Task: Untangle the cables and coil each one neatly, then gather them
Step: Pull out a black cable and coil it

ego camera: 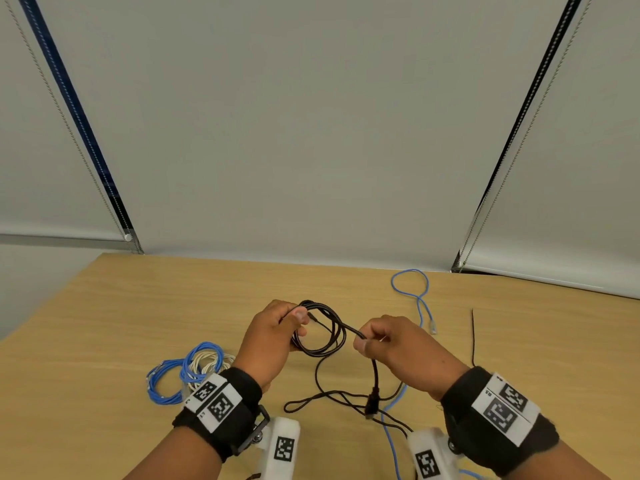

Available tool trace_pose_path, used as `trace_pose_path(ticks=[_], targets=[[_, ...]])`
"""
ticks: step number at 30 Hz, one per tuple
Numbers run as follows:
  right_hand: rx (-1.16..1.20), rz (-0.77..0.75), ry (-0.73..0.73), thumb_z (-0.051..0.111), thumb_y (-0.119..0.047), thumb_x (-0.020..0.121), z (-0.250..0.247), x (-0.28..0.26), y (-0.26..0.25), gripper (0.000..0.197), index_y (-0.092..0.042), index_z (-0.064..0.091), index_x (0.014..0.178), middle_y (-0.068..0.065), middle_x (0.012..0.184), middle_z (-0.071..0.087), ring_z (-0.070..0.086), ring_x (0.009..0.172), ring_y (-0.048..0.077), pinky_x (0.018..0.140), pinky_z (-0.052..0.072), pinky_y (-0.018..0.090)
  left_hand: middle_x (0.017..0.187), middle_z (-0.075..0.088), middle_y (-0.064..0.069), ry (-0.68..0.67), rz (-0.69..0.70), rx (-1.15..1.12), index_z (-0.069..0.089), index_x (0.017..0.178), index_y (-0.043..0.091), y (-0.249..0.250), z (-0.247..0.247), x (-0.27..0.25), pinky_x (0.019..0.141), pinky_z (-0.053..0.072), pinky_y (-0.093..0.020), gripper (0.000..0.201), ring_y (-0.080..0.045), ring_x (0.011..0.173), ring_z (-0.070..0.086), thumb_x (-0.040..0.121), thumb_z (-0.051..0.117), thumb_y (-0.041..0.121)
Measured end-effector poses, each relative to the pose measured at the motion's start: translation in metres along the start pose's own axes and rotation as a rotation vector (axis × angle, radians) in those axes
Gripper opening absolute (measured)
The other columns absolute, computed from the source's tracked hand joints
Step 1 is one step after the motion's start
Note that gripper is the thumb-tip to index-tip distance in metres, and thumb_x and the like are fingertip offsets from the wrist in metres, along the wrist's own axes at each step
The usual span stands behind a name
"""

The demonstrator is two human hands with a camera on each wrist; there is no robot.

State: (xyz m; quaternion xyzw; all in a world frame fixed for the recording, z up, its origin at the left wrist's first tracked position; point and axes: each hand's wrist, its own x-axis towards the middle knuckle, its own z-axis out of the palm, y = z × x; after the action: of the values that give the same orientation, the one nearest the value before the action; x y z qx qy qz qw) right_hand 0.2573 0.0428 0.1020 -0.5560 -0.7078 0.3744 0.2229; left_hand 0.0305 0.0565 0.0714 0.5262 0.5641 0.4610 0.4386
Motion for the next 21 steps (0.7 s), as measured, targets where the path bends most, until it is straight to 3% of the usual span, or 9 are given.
trace_pose_path(ticks=[3,6,9,12,15,17,21], targets=[[-0.105,-0.026,0.033,0.059,-0.019,0.097,0.001,0.001,0.004,0.022,-0.031,0.069,0.082,-0.014,0.083,0.069,0.061,0.08,0.001,0.075,0.048,0.021,0.088,0.064,-0.006,-0.075,-0.171,-0.408,0.066,0.088,0.008,0.006,0.006,-0.004,0.076,0.054,-0.039,0.025,-0.017,0.08,0.06,0.104,0.051,0.018],[0.144,-0.005,0.144,0.059,-0.016,0.098,0.002,0.005,0.006,0.019,-0.028,0.07,0.087,-0.004,0.086,0.072,0.068,0.083,0.01,0.071,0.056,0.026,0.088,0.065,-0.006,-0.073,-0.269,-0.608,0.065,0.09,0.005,0.011,0.01,-0.008,0.068,0.06,-0.035,0.023,-0.016,0.073,0.061,0.104,0.051,0.016],[0.427,-0.012,0.232,0.06,-0.008,0.098,0.003,0.009,0.005,0.026,-0.026,0.073,0.086,0.004,0.094,0.074,0.073,0.089,0.018,0.076,0.06,0.03,0.096,0.061,-0.01,-0.096,-0.278,-0.56,0.064,0.091,0.006,0.009,0.014,-0.013,0.067,0.062,-0.033,0.023,-0.019,0.078,0.06,0.105,0.05,0.017],[0.678,-0.012,0.279,0.059,-0.001,0.098,0.005,0.012,0.004,0.019,-0.014,0.073,0.094,0.01,0.097,0.072,0.072,0.084,0.018,0.077,0.06,0.032,0.106,0.07,-0.009,-0.136,-0.254,-0.483,0.067,0.09,0.009,0.005,0.017,-0.017,0.068,0.059,-0.033,0.026,-0.017,0.081,0.065,0.105,0.05,0.022],[0.893,-0.013,0.261,0.056,-0.001,0.099,0.007,0.014,0.006,0.015,-0.009,0.069,0.101,0.009,0.094,0.072,0.069,0.082,0.021,0.077,0.058,0.034,0.095,0.075,-0.009,-0.182,-0.222,-0.454,0.07,0.086,0.017,0.006,0.019,-0.019,0.075,0.05,-0.038,0.03,-0.017,0.076,0.066,0.105,0.05,0.026],[0.947,0.005,0.227,0.055,-0.003,0.1,0.008,0.014,0.008,0.015,-0.009,0.069,0.102,0.009,0.092,0.072,0.067,0.079,0.021,0.074,0.058,0.034,0.089,0.074,-0.007,-0.214,-0.211,-0.478,0.071,0.083,0.02,0.008,0.019,-0.018,0.071,0.05,-0.036,0.031,-0.018,0.078,0.066,0.105,0.05,0.025],[0.893,0.061,0.062,0.056,-0.007,0.1,0.011,0.009,0.012,0.022,-0.014,0.077,0.102,0.01,0.094,0.075,0.068,0.074,0.017,0.07,0.06,0.033,0.092,0.075,-0.014,-0.221,-0.205,-0.573,0.069,0.091,0.013,0.01,0.016,-0.016,0.061,0.056,-0.03,0.025,-0.019,0.077,0.07,0.104,0.05,0.023]])
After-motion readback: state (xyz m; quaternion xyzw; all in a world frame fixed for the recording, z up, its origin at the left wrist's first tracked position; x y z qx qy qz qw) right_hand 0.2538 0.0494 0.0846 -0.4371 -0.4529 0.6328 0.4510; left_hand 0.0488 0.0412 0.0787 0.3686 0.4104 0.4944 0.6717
